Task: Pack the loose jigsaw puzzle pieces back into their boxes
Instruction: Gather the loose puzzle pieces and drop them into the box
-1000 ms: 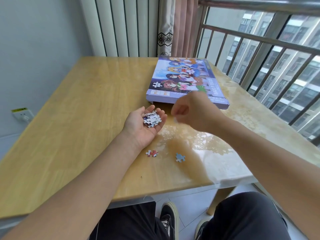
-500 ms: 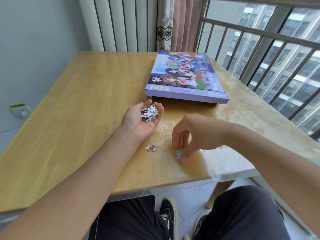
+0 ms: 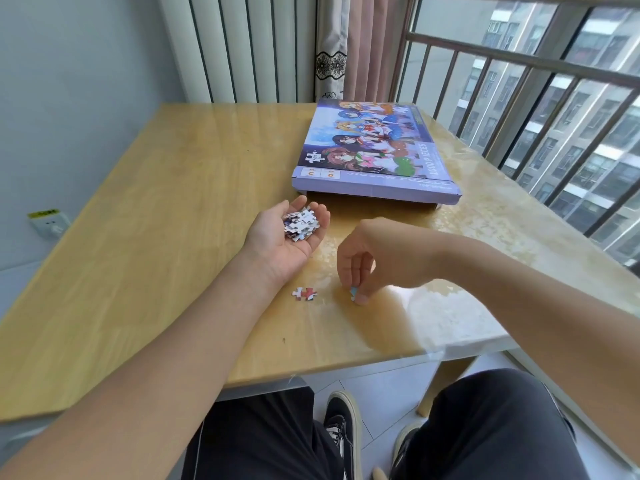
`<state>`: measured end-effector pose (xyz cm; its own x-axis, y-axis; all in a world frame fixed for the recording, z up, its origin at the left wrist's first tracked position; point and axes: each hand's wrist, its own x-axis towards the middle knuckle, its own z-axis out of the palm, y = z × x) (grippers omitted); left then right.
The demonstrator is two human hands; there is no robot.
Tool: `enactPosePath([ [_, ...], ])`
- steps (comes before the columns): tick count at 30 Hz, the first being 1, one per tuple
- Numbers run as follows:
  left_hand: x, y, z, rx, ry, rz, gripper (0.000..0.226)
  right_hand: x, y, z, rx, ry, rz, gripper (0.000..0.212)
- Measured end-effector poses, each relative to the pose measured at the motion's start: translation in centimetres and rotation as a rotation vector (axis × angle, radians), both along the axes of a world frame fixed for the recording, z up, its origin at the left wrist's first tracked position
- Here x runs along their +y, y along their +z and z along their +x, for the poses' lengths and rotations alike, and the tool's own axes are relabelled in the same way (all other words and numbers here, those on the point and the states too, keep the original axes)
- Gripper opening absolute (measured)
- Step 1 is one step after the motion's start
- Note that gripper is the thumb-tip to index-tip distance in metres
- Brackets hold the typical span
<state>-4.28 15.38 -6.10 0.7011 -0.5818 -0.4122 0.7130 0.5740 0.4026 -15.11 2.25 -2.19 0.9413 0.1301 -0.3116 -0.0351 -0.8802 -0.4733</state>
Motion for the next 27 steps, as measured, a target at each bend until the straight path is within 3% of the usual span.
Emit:
enactPosePath([
  [4,0.3,0.0,0.3,-0.004,0.020,-0.009,0.030,-0.1,-0.4,1.6,-0.033,-0.073,0.027,0.032],
  [13,0.4,0.1,0.3,-0.014,0.027,-0.008,0.029,0.4,0.1,2.6,0.022,-0.020,-0.100,0.020],
  [23,0.3,0.2,0.3,-0.024,0.011,0.005,0.027,0.4,0.1,2.4,0.013,0.055,-0.091,0.025],
  [25,0.3,0.1,0.2,-0.025,0.010,0.006,0.027,0.1,0.1,2.2,0.010,0.066,-0.057,0.025],
  [27,0.3,0.0,0.3,-0.033,0.003,0.019,0.027,-0.3,0.3,2.1,-0.004,0.023,0.115,0.023],
])
